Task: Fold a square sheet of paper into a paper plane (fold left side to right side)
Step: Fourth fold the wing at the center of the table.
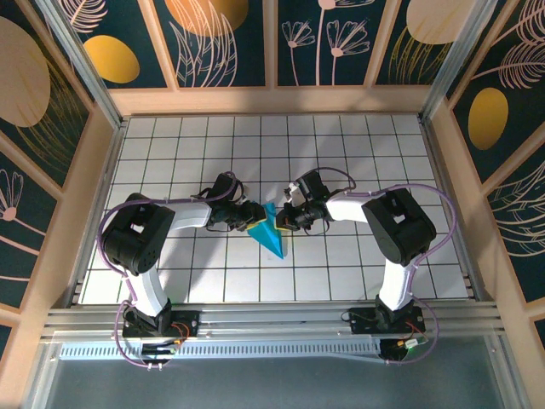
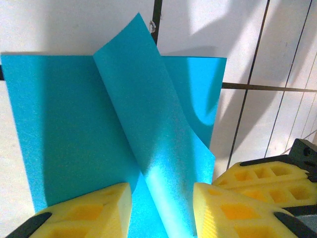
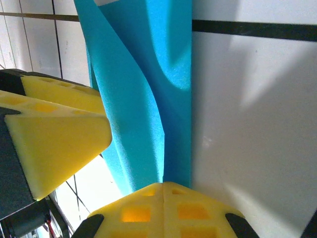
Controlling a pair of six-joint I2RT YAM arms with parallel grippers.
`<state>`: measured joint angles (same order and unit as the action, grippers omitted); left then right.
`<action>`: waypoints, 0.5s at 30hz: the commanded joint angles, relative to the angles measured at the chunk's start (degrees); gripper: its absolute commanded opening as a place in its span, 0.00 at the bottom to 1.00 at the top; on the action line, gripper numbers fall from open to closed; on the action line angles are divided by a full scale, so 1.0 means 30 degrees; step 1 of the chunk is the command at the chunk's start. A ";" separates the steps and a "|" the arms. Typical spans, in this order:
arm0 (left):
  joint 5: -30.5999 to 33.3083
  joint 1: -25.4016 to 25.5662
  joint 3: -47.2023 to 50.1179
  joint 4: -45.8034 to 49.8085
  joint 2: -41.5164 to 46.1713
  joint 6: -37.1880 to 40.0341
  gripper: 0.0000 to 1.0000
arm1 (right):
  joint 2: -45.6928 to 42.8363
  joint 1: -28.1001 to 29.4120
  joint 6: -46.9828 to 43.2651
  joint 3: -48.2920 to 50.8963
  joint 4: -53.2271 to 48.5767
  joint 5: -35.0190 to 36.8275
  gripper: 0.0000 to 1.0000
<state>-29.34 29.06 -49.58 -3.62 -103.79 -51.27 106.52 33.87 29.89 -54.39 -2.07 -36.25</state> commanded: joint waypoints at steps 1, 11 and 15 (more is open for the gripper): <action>0.0919 0.0070 0.0059 0.1001 -0.0632 0.0223 0.38 | -0.0085 0.0082 -0.0499 -0.0272 -0.0654 0.0436 0.00; 0.0906 0.0070 0.0071 0.1001 -0.0615 0.0198 0.38 | 0.0243 0.0102 -0.0705 -0.0643 -0.1025 0.0921 0.00; 0.0913 0.0070 0.0069 0.0970 -0.0627 0.0194 0.38 | 0.0294 0.0101 -0.0735 -0.0659 -0.1020 0.1027 0.00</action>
<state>-29.34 29.06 -49.58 -3.62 -103.79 -51.27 106.59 33.87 28.82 -55.11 -3.62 -34.35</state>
